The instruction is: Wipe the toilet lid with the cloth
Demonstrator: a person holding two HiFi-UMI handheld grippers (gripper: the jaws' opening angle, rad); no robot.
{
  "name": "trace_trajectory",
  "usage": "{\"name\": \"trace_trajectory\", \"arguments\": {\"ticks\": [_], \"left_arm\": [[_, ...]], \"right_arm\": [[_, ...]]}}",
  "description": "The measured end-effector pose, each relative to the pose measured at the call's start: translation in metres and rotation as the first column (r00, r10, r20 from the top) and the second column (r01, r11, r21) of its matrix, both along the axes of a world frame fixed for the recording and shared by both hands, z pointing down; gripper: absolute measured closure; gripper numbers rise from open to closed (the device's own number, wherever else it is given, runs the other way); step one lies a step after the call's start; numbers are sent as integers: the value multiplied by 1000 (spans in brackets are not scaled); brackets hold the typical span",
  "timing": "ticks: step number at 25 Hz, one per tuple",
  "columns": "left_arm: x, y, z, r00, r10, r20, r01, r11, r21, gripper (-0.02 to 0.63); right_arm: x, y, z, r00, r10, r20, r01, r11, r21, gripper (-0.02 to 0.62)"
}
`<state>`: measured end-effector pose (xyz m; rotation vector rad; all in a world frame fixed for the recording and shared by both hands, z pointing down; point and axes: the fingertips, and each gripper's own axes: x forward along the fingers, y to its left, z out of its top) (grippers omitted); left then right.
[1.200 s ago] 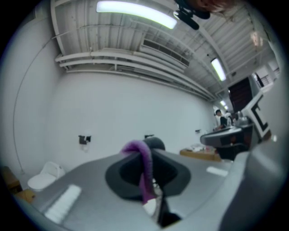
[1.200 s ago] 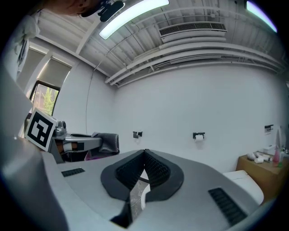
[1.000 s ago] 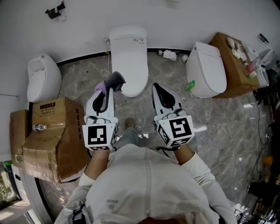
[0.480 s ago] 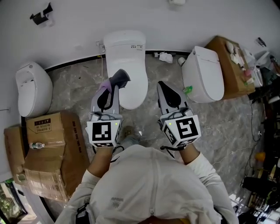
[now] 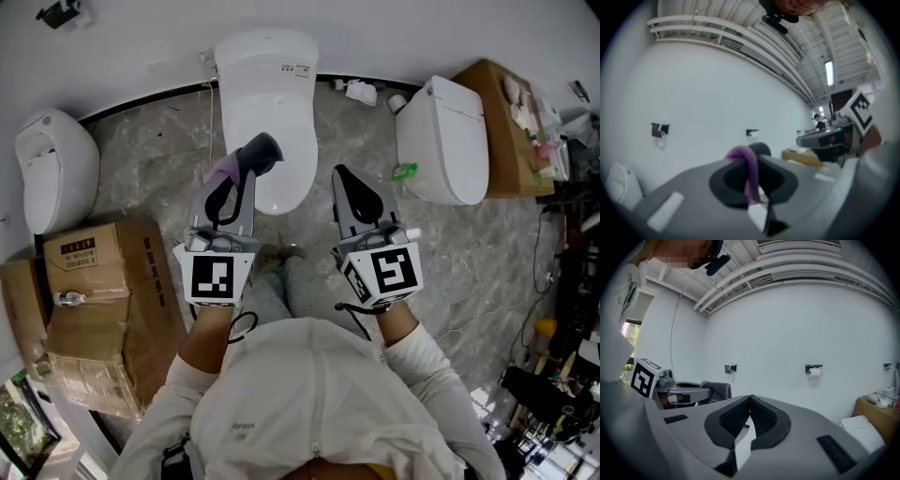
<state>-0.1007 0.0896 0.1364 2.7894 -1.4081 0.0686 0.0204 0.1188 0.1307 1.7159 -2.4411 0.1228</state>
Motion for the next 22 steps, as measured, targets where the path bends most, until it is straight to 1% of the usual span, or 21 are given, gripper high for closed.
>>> {"name": "trace_trajectory", "arguments": {"ticks": [4,7,11,15,18,21,22], "left_arm": [[8,-8,36,1000,10,24,-9,999,-40,583],[19,-17,59,1000,8,17,-7,999,-47,583],[32,-21,96,998,28,50,-25,998,-66,583],[41,-30,131,995,35,88,-26,995,-92,583],[45,-29,154,996,34,82,-24,992,-120,583],[48,-25,172,996,39,81,-27,990,-136,583],[48,-25,176,996,36,78,-25,990,-141,583]], "right_arm": [[4,-14,45,1000,-26,2,26,997,-77,581],[10,-26,76,998,-56,42,60,992,-112,581],[22,-36,126,995,-70,74,81,983,-164,580],[32,-43,178,990,-86,116,112,963,-245,580],[37,-42,220,986,-58,159,106,945,-308,580],[38,-39,263,978,-40,203,117,918,-380,578],[38,-39,276,975,-43,219,130,907,-401,551]]}}
